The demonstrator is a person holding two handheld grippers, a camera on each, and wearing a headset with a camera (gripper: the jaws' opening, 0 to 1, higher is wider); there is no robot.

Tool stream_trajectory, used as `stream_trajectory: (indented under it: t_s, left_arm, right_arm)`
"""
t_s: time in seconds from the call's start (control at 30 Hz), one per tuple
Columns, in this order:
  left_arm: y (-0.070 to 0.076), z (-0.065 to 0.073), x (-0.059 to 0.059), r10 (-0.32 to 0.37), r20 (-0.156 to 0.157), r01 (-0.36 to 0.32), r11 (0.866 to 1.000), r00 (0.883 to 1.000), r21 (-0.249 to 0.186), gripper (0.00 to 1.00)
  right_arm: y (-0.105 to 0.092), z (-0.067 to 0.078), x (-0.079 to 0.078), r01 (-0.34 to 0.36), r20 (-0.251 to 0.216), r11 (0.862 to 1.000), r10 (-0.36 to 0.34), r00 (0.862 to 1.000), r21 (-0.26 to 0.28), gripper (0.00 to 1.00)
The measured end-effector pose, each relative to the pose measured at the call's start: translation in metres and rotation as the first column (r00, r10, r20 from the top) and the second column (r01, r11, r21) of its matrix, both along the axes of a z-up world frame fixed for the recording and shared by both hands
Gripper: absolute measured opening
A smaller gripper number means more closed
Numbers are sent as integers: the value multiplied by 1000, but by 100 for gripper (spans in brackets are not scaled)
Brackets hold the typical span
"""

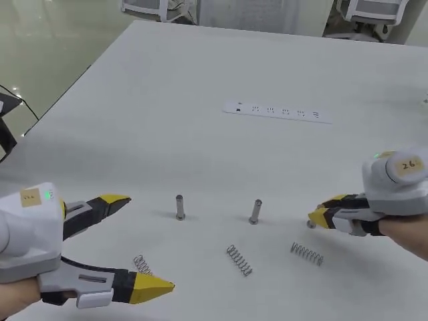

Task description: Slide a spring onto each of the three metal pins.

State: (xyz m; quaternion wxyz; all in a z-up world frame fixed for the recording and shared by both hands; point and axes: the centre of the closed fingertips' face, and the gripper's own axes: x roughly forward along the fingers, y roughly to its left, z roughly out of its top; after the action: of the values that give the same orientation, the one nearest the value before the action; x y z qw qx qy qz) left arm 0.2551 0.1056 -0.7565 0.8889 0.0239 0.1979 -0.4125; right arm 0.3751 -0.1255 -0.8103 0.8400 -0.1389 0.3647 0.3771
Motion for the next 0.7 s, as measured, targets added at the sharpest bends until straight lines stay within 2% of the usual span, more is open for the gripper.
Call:
stream_trajectory:
  t_s: [0.7]
  left_arm:
    - [1, 1, 3, 6, 2, -6, 1000, 1000, -3, 98]
  right_arm:
    - [-2, 2, -7, 2, -10, 1000, -2, 1000, 27, 28]
